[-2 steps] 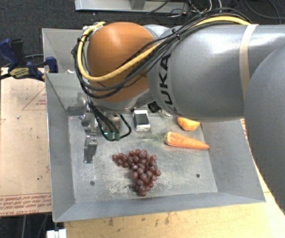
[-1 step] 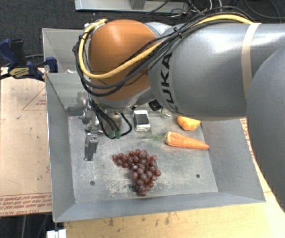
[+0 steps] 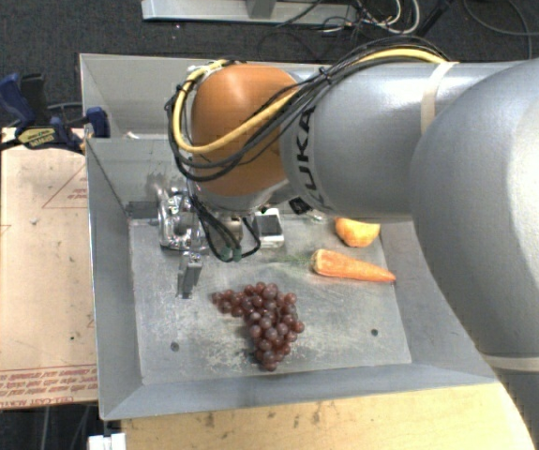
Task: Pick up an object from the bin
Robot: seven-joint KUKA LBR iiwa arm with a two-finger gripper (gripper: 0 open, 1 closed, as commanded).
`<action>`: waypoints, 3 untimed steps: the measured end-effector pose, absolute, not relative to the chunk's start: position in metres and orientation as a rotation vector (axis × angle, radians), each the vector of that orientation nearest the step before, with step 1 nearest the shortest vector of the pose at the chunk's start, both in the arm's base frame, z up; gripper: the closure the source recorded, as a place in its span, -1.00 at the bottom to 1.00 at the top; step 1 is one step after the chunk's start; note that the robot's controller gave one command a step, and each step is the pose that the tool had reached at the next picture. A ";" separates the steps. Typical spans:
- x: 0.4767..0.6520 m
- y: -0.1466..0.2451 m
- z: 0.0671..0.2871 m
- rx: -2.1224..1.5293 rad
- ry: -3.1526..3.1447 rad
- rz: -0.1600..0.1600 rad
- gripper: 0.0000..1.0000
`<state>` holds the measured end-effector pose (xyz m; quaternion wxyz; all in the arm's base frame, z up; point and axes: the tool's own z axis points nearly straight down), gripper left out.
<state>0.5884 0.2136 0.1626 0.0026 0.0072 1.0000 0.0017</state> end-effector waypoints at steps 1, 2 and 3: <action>0.621 0.194 0.159 -0.056 3.141 0.001 -1.00; 0.567 0.143 0.135 0.111 3.137 0.003 -1.00; 0.608 0.147 0.097 -0.293 3.123 0.002 -1.00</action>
Offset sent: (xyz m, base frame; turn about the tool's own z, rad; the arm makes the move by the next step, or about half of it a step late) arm -0.0309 -0.0799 -0.0334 0.0680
